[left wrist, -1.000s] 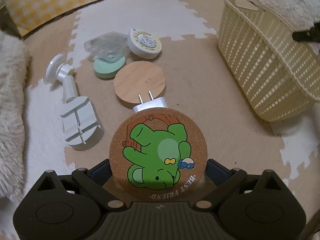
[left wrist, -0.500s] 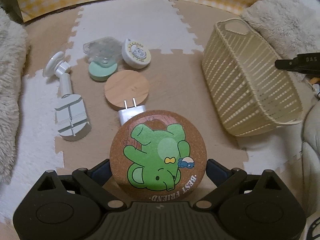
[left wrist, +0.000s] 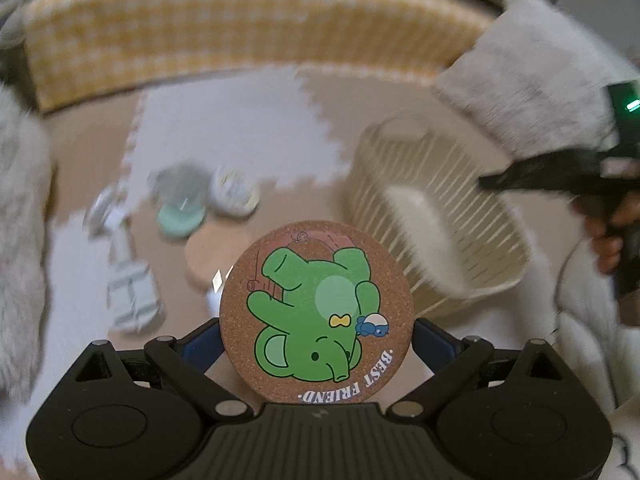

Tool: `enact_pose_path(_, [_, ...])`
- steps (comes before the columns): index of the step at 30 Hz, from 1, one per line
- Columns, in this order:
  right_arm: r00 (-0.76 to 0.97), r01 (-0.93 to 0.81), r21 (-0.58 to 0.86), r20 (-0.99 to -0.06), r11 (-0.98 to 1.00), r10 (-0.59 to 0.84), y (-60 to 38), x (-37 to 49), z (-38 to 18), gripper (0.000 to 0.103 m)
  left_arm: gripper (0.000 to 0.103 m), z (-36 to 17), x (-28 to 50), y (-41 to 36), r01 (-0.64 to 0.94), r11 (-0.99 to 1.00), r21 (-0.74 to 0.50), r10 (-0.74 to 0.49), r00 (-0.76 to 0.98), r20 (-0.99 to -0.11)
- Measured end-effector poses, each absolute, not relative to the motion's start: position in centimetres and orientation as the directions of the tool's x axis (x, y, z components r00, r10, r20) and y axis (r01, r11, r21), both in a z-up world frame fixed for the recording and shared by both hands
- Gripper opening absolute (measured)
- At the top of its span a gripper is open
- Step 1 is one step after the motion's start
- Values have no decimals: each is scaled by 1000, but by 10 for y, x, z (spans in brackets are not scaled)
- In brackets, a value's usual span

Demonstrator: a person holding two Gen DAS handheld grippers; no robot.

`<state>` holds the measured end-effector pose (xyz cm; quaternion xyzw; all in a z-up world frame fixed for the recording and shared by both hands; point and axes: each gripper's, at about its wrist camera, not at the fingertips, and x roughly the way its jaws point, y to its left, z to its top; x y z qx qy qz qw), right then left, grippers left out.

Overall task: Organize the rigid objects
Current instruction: 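Carry the coaster into the basket and release it with the left tool while the right tool holds the basket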

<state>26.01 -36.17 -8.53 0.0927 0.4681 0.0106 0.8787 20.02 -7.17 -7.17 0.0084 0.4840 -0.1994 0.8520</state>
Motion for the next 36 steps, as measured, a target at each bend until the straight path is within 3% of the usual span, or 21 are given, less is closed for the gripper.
enact_pose_path(11, [554, 72, 188, -824, 980, 117, -363, 261, -86, 5, 98, -57, 216, -150, 516, 833, -201, -476, 483, -735])
enact_pose_path(20, [549, 75, 204, -826, 976, 130, -365, 261, -85, 5, 98, -85, 231, -193, 568, 801, -191, -489, 435, -756])
enact_pose_path(36, [545, 76, 205, -828, 976, 131, -365, 260, -86, 5, 98, -109, 234, -205, 597, 786, -161, -469, 406, -784])
